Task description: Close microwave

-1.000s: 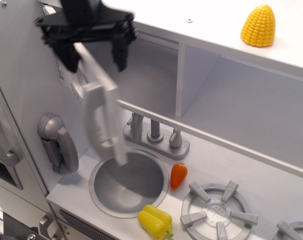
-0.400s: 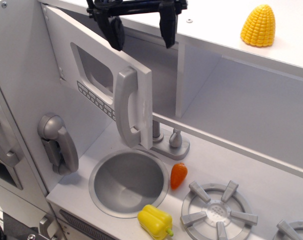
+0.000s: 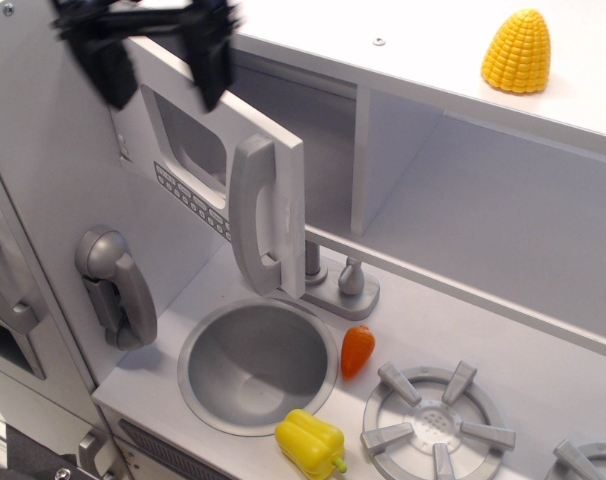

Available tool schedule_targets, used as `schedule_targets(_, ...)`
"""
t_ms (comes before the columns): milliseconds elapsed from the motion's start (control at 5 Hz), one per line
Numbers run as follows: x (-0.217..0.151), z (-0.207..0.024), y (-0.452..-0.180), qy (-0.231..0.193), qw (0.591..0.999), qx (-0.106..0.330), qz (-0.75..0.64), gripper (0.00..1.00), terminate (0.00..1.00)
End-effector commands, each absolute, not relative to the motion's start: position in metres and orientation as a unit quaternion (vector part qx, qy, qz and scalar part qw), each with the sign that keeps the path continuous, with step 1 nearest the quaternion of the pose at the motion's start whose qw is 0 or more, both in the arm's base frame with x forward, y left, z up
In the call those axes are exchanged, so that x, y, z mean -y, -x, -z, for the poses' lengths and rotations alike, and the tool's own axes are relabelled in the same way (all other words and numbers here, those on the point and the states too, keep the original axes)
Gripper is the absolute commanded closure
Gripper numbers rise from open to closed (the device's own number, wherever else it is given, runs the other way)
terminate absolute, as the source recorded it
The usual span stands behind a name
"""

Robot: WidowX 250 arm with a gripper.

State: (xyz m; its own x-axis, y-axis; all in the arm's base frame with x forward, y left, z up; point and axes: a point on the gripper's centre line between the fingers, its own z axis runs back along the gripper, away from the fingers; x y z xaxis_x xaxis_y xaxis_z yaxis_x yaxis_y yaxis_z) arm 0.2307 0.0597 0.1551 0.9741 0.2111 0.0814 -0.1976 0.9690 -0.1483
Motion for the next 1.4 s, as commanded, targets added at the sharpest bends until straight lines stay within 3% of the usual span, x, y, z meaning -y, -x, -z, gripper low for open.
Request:
schedule_targets(0,-0.094,-0.149,-0.224,0.03,0.991,0.077,-0.108,0.0,0.0)
schedule_targets(400,-0.089,-0.128,-0.25,0.018,0.991,0.085,-0.105,0.0,0.0)
schedule_targets(1200,-0.06,-0.13,-0.287,0.031,0.984,0.125,-0.123,0.0,0.0)
